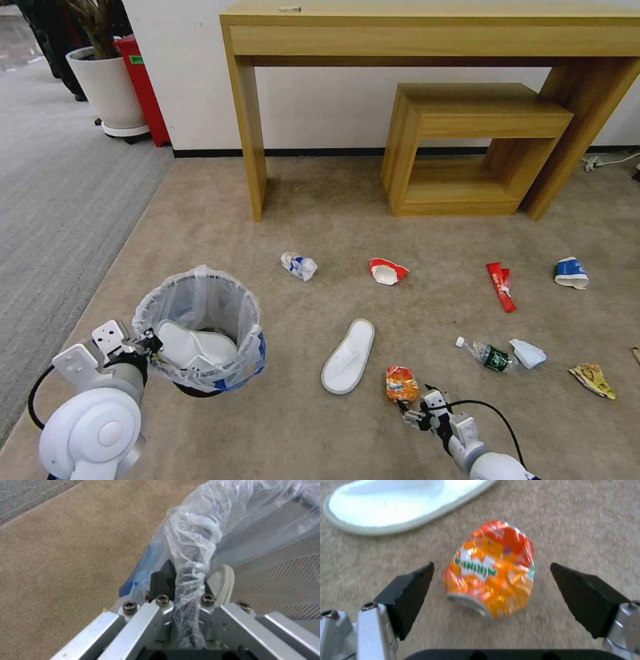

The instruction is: Pick up the trash bin and place the garbage on the floor into it.

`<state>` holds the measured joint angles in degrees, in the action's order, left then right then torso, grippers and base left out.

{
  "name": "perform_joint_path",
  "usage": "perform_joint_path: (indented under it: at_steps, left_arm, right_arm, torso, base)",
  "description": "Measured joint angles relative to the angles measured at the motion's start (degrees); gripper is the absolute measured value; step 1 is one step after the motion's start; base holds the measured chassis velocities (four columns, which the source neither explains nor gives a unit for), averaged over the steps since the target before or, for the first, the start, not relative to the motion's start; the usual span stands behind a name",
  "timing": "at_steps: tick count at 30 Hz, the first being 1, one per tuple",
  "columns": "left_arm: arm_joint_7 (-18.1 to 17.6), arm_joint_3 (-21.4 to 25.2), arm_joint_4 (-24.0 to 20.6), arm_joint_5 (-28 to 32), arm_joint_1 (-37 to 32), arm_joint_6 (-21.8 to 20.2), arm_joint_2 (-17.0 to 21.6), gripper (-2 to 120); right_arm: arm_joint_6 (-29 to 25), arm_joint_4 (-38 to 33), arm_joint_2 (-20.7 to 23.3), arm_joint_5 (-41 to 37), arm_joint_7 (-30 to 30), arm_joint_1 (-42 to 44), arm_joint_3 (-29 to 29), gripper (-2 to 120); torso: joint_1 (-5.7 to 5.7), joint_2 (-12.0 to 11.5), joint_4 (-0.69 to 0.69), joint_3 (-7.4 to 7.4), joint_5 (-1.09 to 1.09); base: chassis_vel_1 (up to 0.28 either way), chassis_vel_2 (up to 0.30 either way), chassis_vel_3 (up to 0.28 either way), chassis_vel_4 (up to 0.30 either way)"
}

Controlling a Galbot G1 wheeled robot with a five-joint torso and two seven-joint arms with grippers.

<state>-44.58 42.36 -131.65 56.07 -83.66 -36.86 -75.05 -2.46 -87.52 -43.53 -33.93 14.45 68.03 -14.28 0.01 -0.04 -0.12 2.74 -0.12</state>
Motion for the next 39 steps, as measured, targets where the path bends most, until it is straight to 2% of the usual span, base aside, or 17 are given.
perform_joint_path:
  at_steps: [10,39]
  left_arm:
    - [0.07,0.26,-0.20,0.17,-0.05,0.08,0.28,1]
    - [0.41,-0.10,0.93,0.03,0.34,0.23,-0.11,1]
  right_arm:
    - [-0.04,1.23,-0.75,-0.03,-0.21,-2.67,-3.75,93]
    - [-1.16,5.76,-2.04,0.94,-1.31,-5.25,-5.60,92]
  torso:
    - [0.00,0.00,0.00,0.00,0.00]
    - [0.00,0.00,0.00,0.00,0.00]
  base:
    - [0.000,0.000,0.000,0.000]
    - [0.000,0.000,0.000,0.000]
